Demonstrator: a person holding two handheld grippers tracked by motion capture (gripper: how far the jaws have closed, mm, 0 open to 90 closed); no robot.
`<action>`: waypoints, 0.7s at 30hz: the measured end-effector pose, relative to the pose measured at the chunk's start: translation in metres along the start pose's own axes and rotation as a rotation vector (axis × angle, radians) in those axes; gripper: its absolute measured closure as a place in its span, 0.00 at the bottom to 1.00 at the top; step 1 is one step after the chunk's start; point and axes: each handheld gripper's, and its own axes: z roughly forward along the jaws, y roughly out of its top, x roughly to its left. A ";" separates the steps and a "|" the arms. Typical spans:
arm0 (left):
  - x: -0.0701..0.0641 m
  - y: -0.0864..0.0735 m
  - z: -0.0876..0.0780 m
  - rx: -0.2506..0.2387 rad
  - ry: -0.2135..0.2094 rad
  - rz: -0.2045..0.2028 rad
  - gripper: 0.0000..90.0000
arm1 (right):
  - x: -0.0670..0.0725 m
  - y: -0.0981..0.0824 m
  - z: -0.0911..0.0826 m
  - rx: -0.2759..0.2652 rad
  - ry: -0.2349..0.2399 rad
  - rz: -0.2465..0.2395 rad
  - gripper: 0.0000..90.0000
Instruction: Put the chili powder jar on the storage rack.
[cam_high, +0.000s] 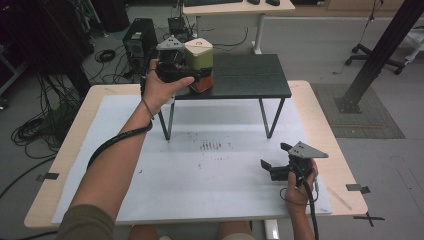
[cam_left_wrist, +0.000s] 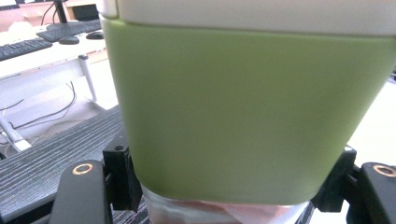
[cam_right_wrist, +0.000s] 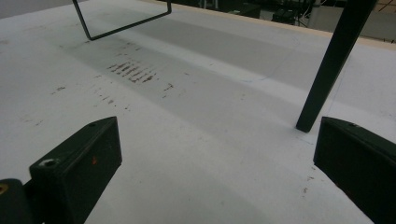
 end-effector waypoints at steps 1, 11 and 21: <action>0.000 0.000 0.000 -0.001 0.000 0.000 0.32 | 0.000 0.000 0.000 0.001 0.001 0.001 0.01; 0.001 0.000 0.000 -0.002 -0.001 -0.001 0.32 | 0.000 0.000 0.000 0.001 0.000 0.000 0.01; 0.001 0.000 0.000 -0.001 0.000 -0.001 0.32 | 0.000 0.000 0.000 0.003 0.000 -0.003 0.01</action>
